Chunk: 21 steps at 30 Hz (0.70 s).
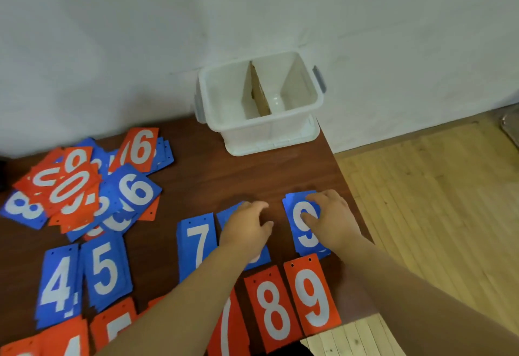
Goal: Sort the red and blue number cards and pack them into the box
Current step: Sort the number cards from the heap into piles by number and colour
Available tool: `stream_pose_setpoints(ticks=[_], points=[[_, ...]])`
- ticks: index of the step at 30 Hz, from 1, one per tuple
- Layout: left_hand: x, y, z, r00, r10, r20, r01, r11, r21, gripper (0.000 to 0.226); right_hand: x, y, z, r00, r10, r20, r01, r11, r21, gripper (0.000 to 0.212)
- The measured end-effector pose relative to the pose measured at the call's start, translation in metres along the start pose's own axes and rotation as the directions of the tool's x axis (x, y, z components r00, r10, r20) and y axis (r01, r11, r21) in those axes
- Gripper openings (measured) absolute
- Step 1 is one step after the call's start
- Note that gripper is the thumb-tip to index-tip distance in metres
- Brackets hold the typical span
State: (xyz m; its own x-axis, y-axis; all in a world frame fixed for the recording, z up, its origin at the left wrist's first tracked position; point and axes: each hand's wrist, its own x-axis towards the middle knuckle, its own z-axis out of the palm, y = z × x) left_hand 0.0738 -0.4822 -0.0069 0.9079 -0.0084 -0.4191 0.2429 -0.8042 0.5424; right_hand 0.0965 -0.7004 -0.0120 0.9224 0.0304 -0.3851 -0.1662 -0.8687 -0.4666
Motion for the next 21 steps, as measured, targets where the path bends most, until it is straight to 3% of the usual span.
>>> stream_pose_setpoints(ticks=[5,14,21], points=[[-0.036,-0.071,-0.079,0.974,-0.098,-0.205,0.123,0.986,0.110,0.056,0.004,-0.076,0.006,0.983,-0.179,0.041,0.180,0.983,-0.041,0.051],[-0.136,-0.243,-0.197,0.795,-0.417,-0.441,0.475,0.880,0.024,0.069,-0.001,-0.255,0.074,0.907,-0.398,0.135,0.410,0.909,-0.077,0.054],[-0.171,-0.358,-0.248,0.755,-0.490,-0.436,0.558,0.829,0.033,0.074,-0.020,-0.345,0.128,0.937,-0.314,0.155,0.335,0.932,-0.139,0.065]])
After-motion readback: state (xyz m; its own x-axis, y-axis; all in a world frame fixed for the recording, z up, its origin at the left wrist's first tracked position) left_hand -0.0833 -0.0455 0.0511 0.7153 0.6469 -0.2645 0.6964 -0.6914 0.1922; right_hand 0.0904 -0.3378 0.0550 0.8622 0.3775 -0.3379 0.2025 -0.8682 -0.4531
